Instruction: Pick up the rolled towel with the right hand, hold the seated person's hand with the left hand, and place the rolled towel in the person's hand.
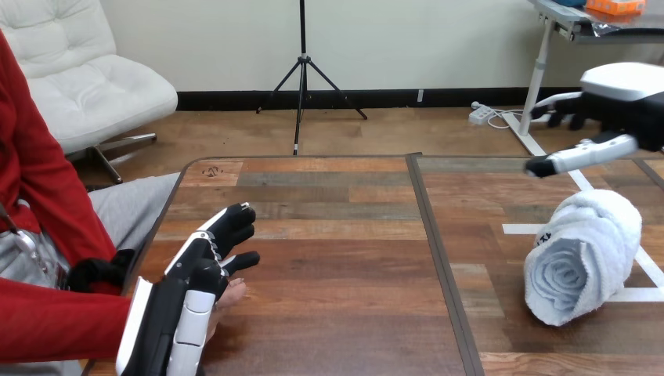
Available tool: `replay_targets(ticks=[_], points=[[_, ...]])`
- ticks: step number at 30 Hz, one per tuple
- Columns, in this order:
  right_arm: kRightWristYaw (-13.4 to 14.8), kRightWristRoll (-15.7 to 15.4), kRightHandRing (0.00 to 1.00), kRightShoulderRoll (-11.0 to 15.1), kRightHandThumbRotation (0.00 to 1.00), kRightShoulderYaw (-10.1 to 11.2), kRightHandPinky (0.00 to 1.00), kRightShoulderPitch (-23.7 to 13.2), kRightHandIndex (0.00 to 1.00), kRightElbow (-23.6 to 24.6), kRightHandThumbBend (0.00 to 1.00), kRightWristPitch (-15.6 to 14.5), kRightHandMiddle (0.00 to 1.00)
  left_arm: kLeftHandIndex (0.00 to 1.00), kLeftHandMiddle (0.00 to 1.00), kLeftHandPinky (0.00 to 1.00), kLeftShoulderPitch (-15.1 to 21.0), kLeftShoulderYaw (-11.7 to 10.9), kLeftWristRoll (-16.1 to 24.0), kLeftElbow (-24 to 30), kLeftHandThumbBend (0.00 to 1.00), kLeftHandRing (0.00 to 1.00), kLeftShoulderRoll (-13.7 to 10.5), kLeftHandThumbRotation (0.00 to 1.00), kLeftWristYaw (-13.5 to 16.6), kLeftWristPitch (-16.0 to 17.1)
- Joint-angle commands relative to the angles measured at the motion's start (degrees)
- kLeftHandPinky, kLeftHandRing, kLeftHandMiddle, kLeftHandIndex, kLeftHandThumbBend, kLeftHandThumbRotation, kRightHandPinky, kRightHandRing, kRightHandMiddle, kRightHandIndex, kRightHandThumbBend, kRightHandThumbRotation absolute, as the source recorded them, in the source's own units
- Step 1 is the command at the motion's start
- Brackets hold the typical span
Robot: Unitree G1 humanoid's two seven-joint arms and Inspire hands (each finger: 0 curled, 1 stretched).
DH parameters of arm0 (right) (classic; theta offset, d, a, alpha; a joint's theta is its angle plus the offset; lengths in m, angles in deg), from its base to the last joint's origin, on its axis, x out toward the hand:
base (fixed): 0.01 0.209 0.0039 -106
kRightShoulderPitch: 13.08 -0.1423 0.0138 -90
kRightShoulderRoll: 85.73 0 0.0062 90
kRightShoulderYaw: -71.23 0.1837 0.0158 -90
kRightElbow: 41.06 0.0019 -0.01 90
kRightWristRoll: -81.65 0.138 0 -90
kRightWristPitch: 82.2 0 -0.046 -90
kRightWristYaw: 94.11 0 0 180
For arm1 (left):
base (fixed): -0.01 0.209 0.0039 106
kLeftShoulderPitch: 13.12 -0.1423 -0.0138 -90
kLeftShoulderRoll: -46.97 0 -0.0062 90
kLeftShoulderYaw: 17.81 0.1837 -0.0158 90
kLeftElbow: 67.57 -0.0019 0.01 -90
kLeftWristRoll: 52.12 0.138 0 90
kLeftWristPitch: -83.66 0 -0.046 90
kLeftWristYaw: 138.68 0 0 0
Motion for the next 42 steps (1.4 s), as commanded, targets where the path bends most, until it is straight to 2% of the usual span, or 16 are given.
replay_targets(ticks=[1, 7, 11, 17, 19, 22, 25, 28, 31, 34, 42], points=[[1.03, 0.03, 0.83, 2.83, 0.95, 1.17, 0.65, -3.20, 0.91, 1.61, 1.00, 2.62, 0.87, 0.82, 0.86, 0.78, 2.21, -0.10, -0.43, 3.36, 0.73, 0.88, 1.65, 1.00, 0.07, 0.04], [4.14, -2.01, 0.83, 4.91, 0.94, 0.22, 0.67, -2.28, 0.91, 1.36, 1.00, 5.79, 0.87, 0.82, 0.86, 0.79, 2.10, 0.06, -0.09, 3.26, 0.74, 0.88, 1.88, 1.00, 0.45, -0.08], [8.62, -5.32, 0.82, 6.74, 0.96, -1.21, 0.67, -1.35, 0.91, 1.72, 1.00, 8.16, 0.87, 0.82, 0.86, 0.80, 2.14, 0.10, 0.22, 2.71, 0.74, 0.88, 1.87, 1.00, 0.48, 0.36], [13.51, -9.07, 0.85, 8.31, 0.97, -2.47, 0.71, -0.43, 0.95, 1.25, 1.00, 10.27, 0.90, 0.82, 0.86, 0.80, 2.16, 0.14, 0.87, 2.22, 0.74, 0.87, 1.97, 1.00, 0.73, 0.78], [14.15, -9.89, 0.87, 8.68, 0.94, -2.74, 0.72, -0.30, 0.97, 1.25, 1.00, 10.25, 0.92, 0.82, 0.86, 0.80, 2.15, 0.20, 0.65, 2.15, 0.74, 0.87, 2.01, 1.00, 0.68, 0.73], [17.93, -13.00, 0.89, 9.66, 0.90, -4.43, 0.76, -0.15, 0.99, 2.07, 1.00, 12.07, 0.94, 0.82, 0.86, 0.79, 2.47, 0.13, 0.97, 1.58, 0.74, 0.86, 2.05, 1.00, 0.72, 1.49], [18.42, -15.89, 0.92, 10.06, 0.88, -5.84, 0.80, -0.35, 0.99, 2.82, 1.00, 9.51, 0.96, 0.82, 0.86, 0.79, 2.35, 0.30, 0.93, 2.05, 0.73, 0.86, 1.98, 1.00, 0.67, 0.97], [23.27, -18.35, 0.94, 10.56, 0.85, -6.98, 0.84, 0.03, 1.00, 2.56, 1.00, 10.92, 0.98, 0.82, 0.86, 0.78, 2.45, 0.27, 0.91, 2.08, 0.73, 0.87, 1.96, 1.00, 0.69, 0.85], [24.50, -20.30, 0.97, 10.73, 0.81, -7.88, 0.90, -0.01, 1.00, 2.50, 1.00, 10.20, 0.99, 0.82, 0.86, 0.79, 2.45, 0.25, 0.75, 2.18, 0.74, 0.87, 1.97, 1.00, 0.71, 0.56], [29.39, -23.02, 0.98, 10.79, 0.79, -9.20, 0.92, 0.45, 1.00, 2.30, 1.00, 9.53, 1.00, 0.82, 0.86, 0.79, 2.69, 0.26, 0.37, 1.97, 0.74, 0.87, 1.71, 1.00, 0.26, 0.80], [30.91, -23.87, 1.00, 10.57, 0.76, -10.02, 0.99, 0.91, 1.00, 0.77, 1.00, 9.64, 1.00, 0.83, 0.87, 0.80, 2.79, 0.19, -0.65, 2.30, 0.75, 0.88, 1.53, 1.00, -0.22, 0.03]])
